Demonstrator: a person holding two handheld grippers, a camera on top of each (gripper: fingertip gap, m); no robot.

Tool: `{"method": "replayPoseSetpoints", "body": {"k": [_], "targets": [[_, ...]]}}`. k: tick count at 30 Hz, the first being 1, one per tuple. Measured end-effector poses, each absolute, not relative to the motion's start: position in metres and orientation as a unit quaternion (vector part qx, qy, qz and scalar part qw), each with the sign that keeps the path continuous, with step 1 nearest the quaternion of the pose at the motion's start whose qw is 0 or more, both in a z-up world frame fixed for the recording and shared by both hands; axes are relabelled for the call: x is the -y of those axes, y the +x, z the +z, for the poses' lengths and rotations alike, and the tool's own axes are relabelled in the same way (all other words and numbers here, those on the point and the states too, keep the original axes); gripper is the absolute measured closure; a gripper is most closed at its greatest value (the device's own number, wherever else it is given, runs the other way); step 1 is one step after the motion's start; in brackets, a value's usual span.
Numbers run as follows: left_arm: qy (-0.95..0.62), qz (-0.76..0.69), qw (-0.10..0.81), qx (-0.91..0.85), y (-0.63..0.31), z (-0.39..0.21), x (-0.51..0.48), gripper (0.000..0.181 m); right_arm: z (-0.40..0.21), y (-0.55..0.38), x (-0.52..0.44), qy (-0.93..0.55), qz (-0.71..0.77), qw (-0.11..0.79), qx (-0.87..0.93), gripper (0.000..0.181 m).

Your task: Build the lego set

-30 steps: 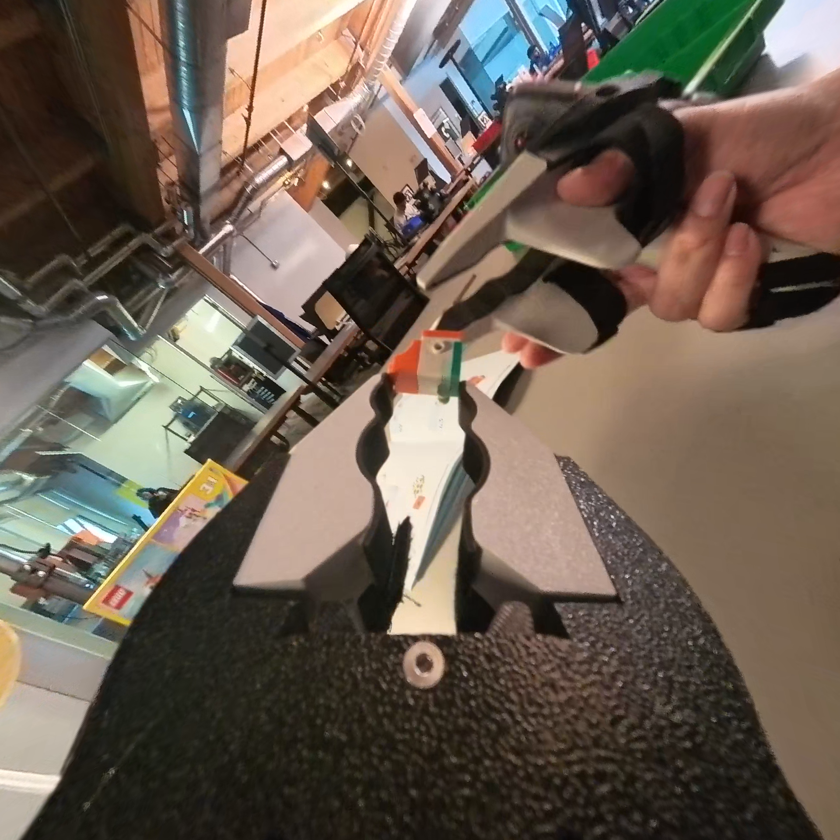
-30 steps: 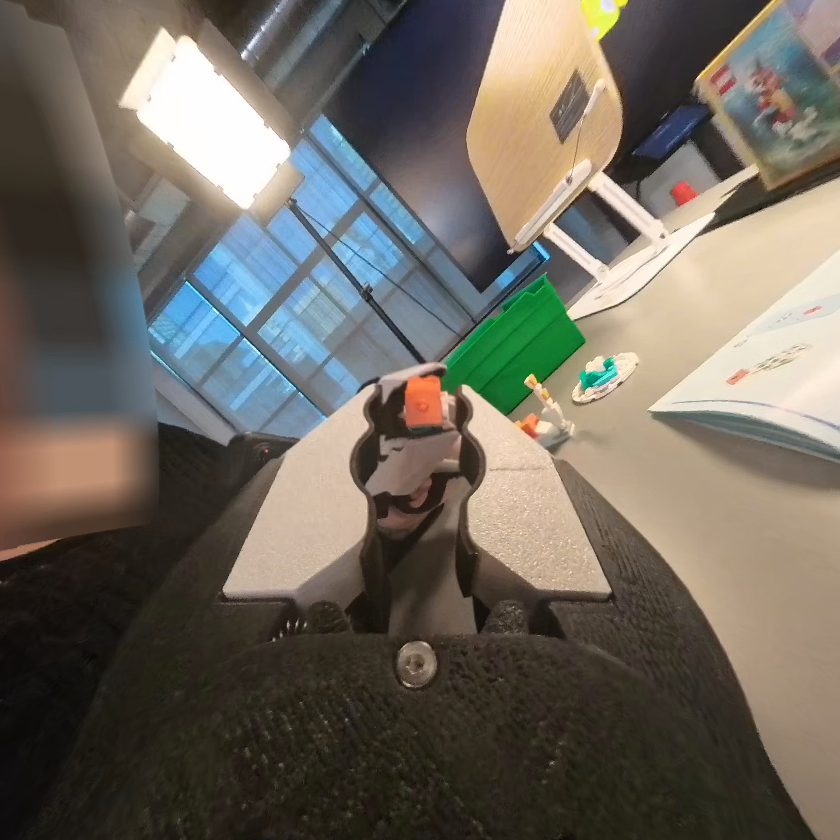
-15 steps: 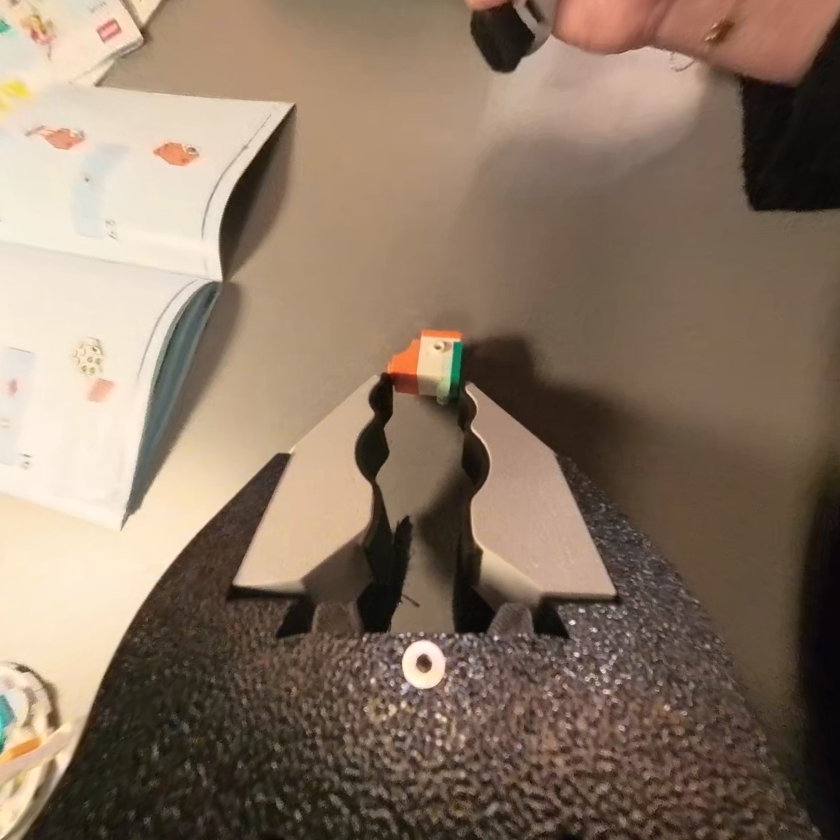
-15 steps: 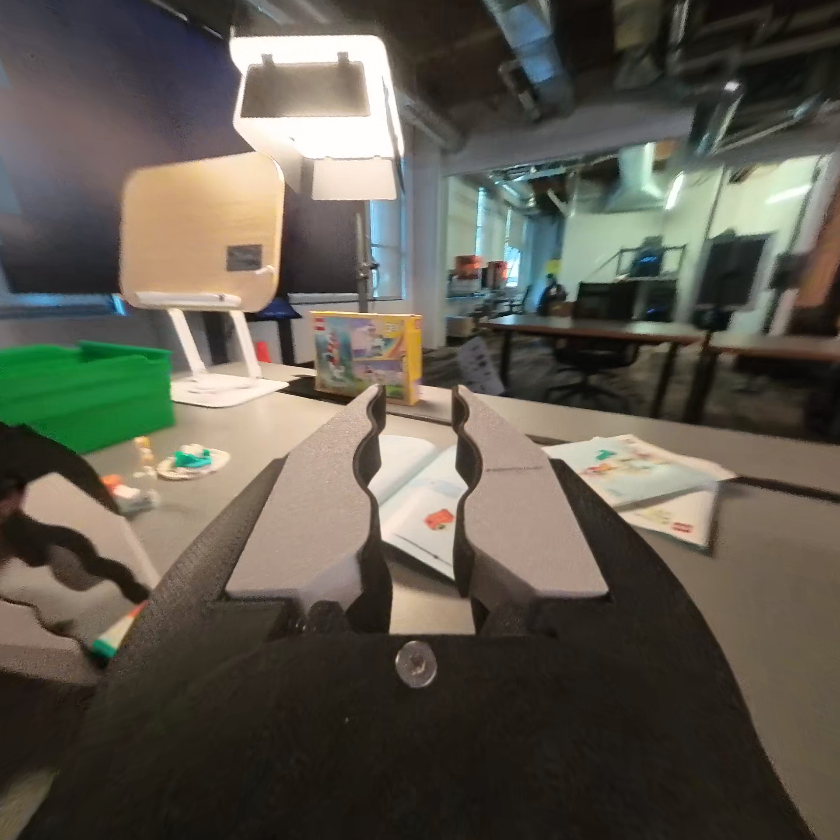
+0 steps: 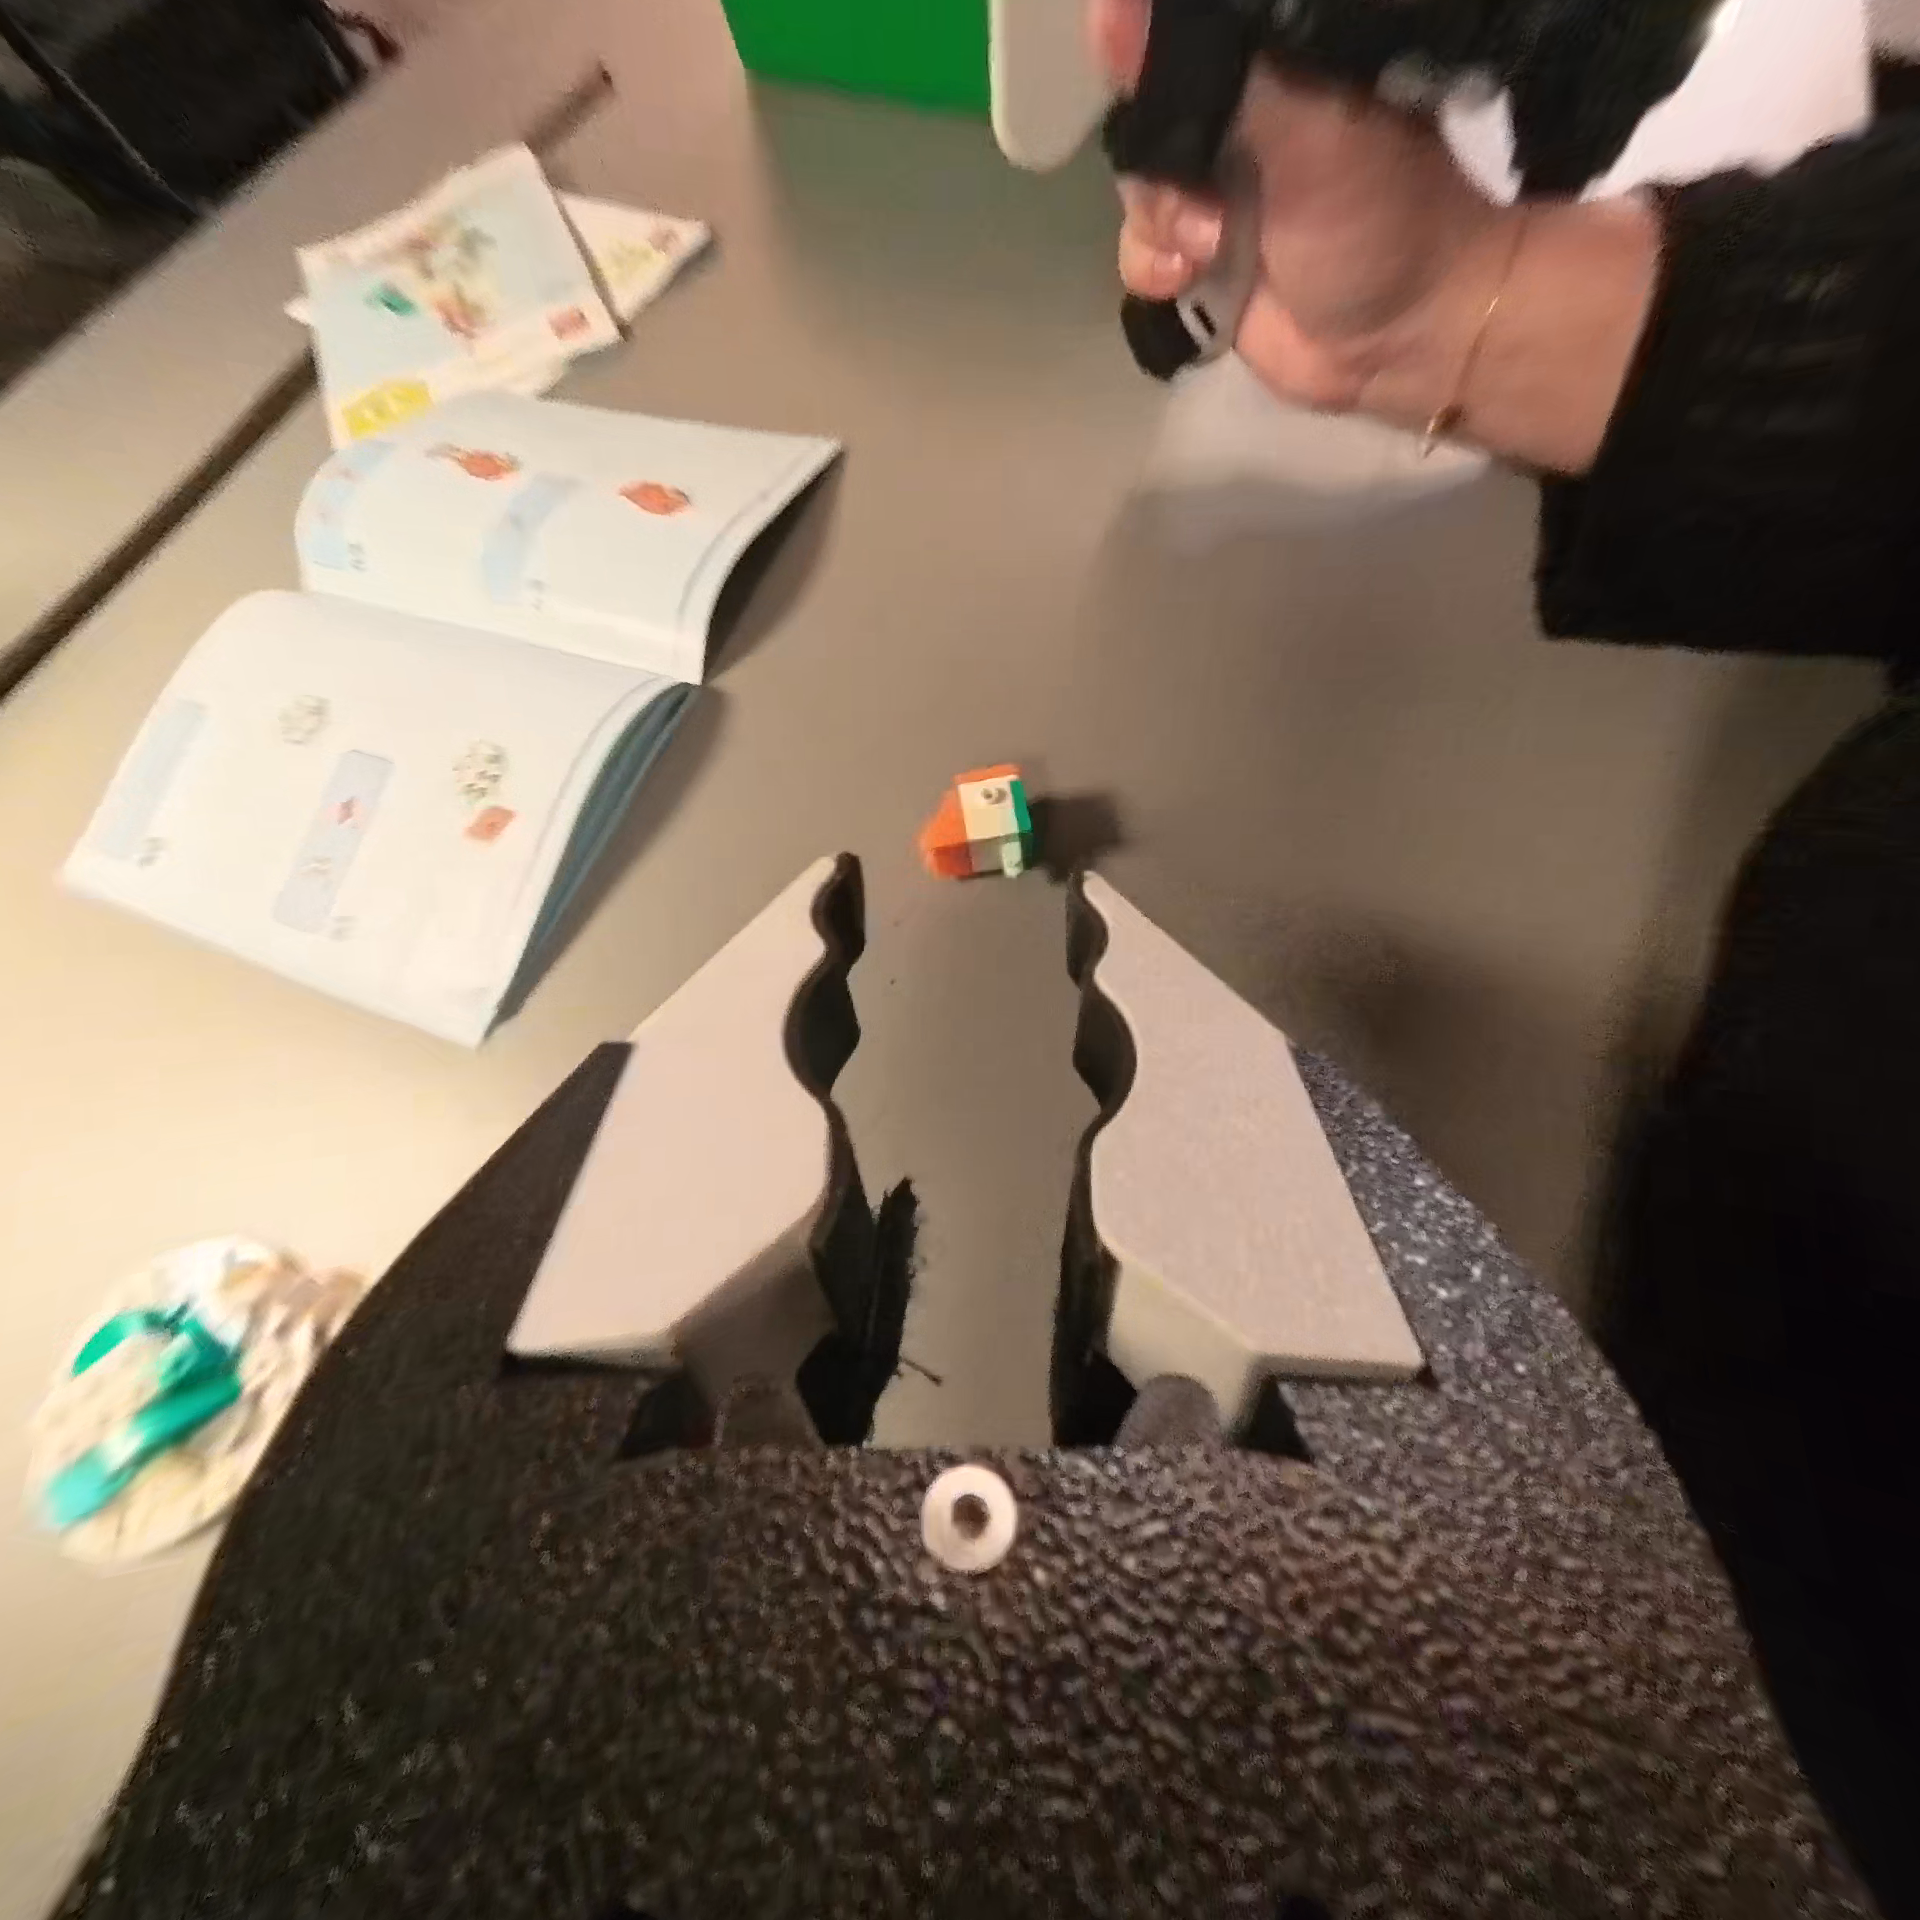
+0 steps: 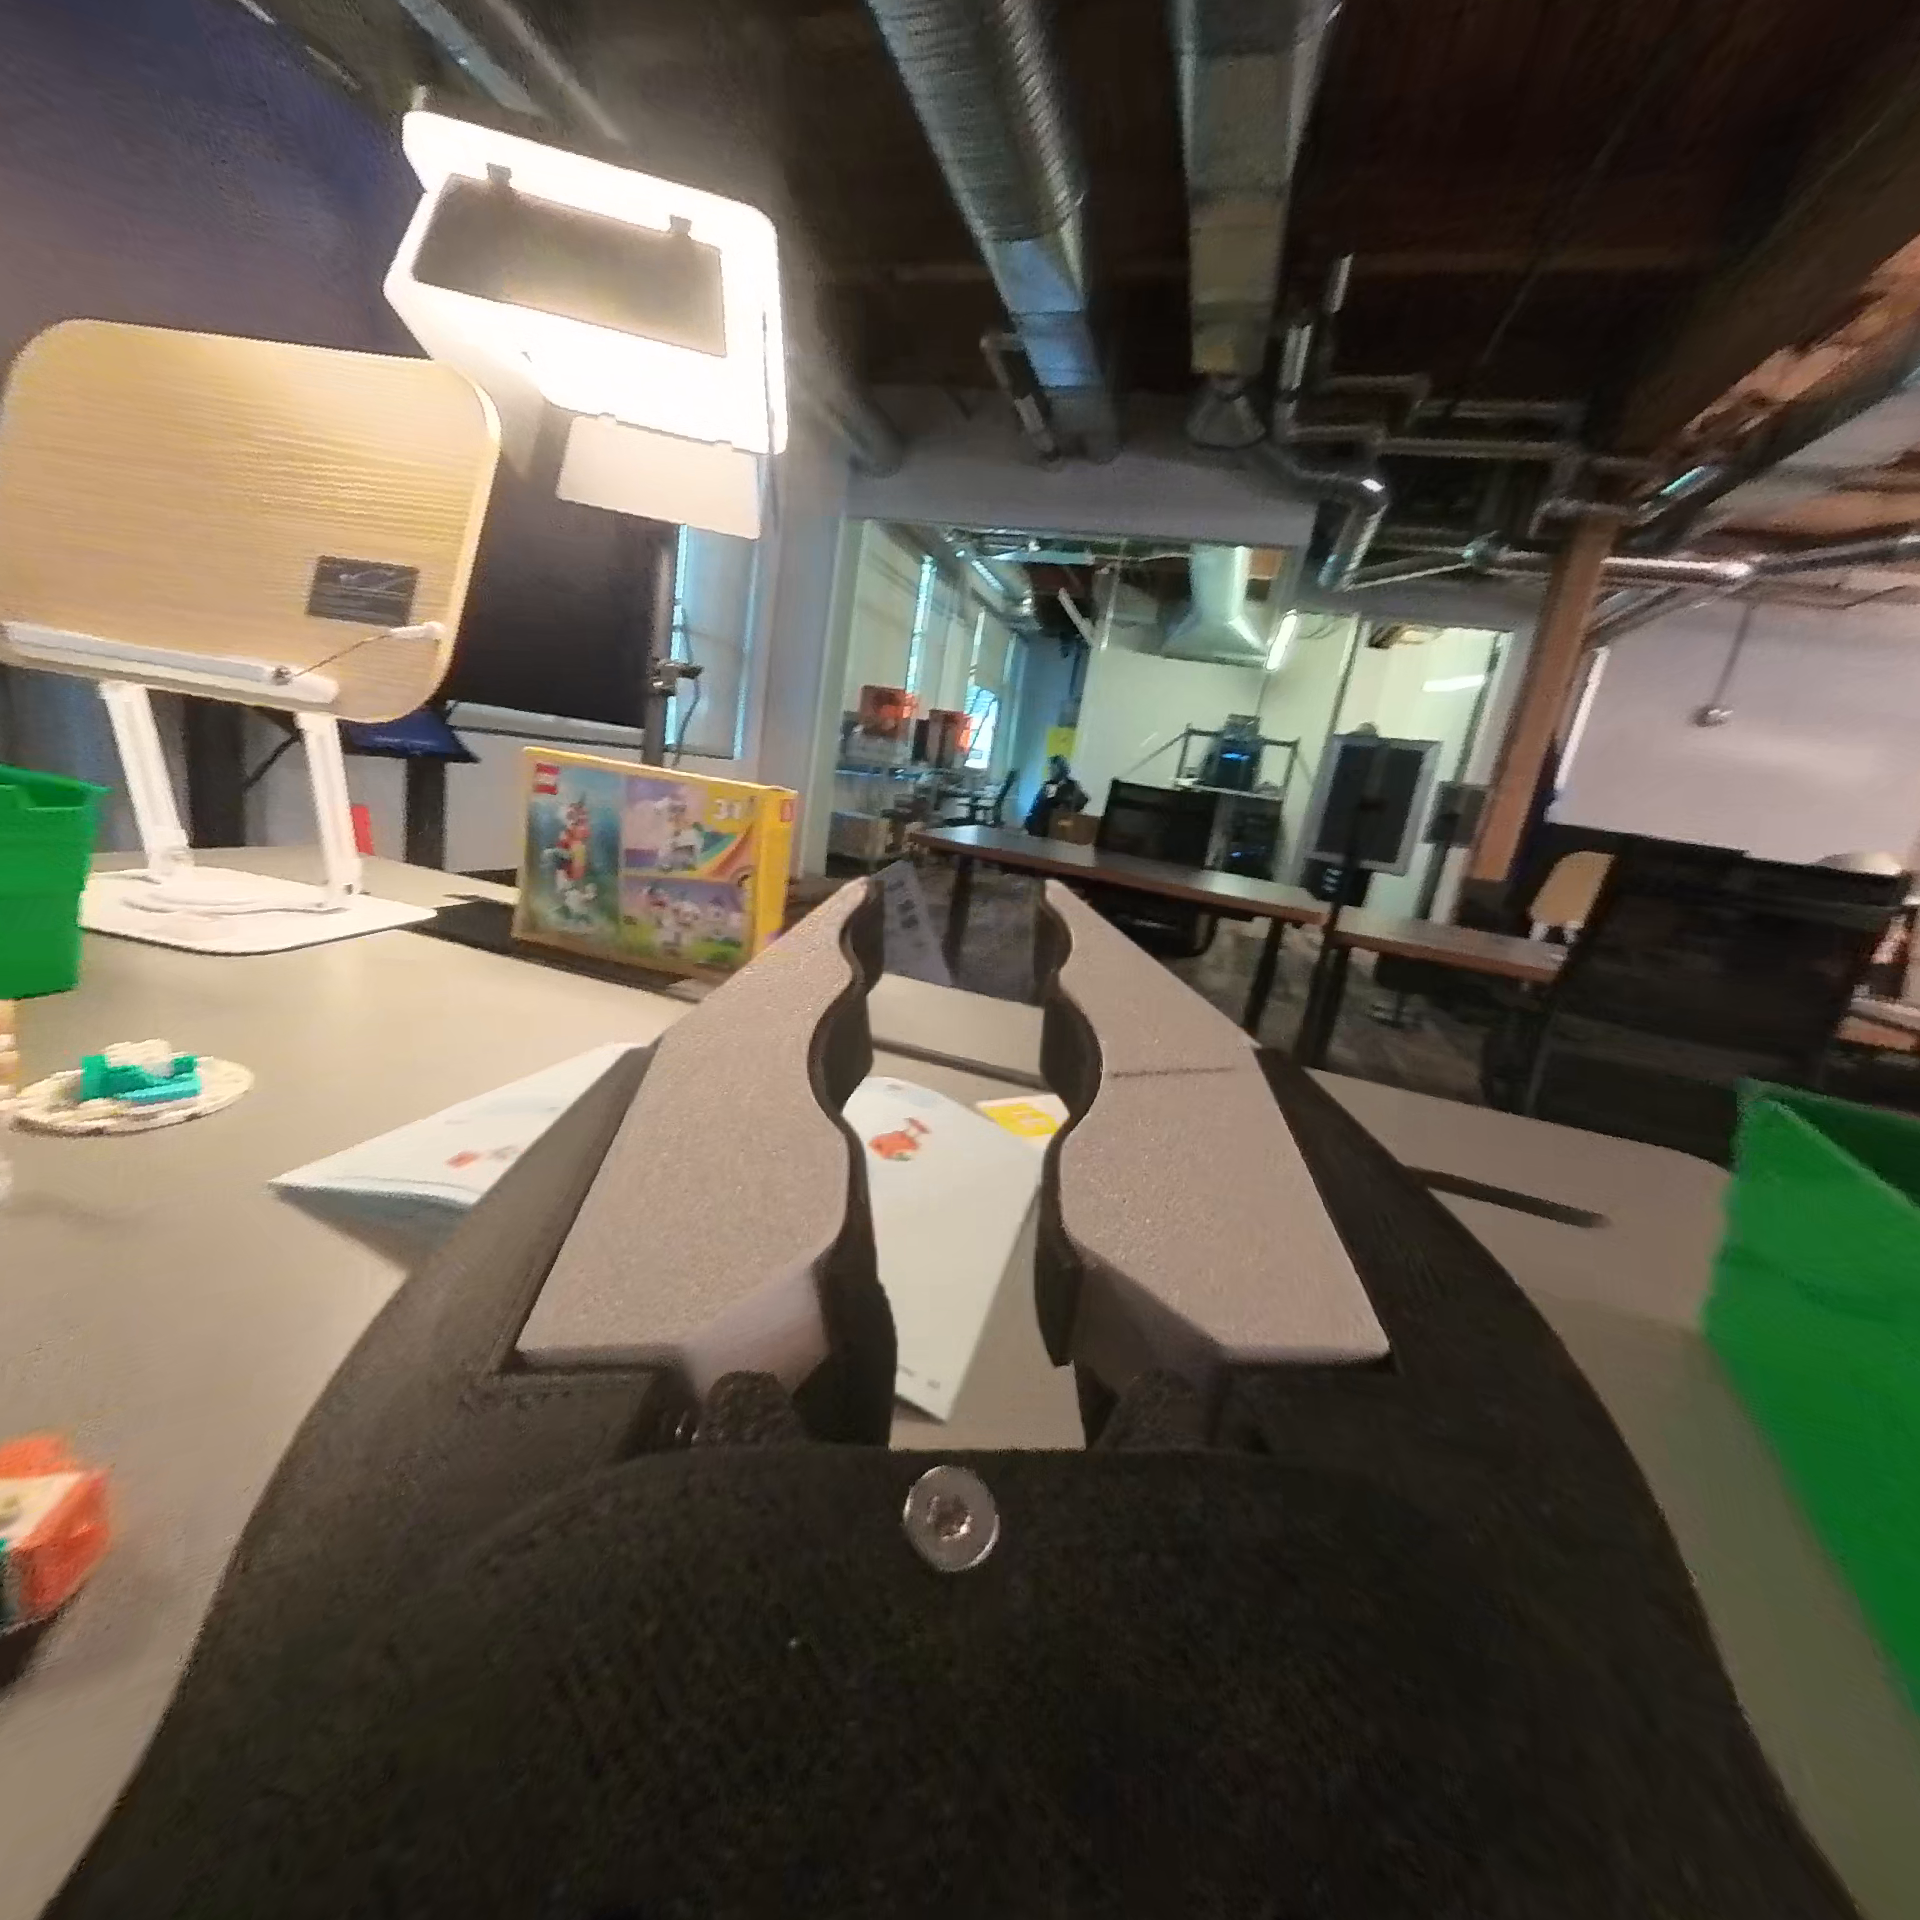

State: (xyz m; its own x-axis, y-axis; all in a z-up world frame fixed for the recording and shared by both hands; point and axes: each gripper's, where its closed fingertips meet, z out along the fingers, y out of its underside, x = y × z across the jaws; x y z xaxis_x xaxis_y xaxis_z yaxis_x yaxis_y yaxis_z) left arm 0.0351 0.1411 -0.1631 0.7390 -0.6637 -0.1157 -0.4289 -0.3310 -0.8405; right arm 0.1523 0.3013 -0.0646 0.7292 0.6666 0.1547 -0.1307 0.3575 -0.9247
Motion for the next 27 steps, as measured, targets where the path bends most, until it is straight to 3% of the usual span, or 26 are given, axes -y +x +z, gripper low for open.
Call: {"method": "replayPoseSetpoints", "body": {"k": [7, 13, 16, 19, 27], "targets": [[-0.808, -0.082, 0.547, -0.203, -0.073, -0.09, -0.076, 0.143, -0.067, 0.168, -0.315, -0.502, 0.184, 0.805, 0.258, 0.156], [-0.839, 0.096, 0.534, -0.048, -0.222, -0.063, -0.018, 0.145, -0.079, 0.178, -0.329, -0.525, 0.14, 0.802, 0.247, 0.156], [-0.857, 0.155, 0.492, 0.024, -0.285, -0.07, 0.001, 0.15, -0.085, 0.183, -0.337, -0.541, 0.12, 0.798, 0.239, 0.156], [-0.884, 0.114, 0.451, 0.041, -0.311, -0.087, 0.003, 0.15, -0.088, 0.186, -0.342, -0.551, 0.1, 0.795, 0.232, 0.156], [-0.934, 0.062, 0.341, -0.087, -0.326, -0.148, -0.053, 0.151, -0.092, 0.194, -0.35, -0.568, 0.048, 0.792, 0.22, 0.157]]}}
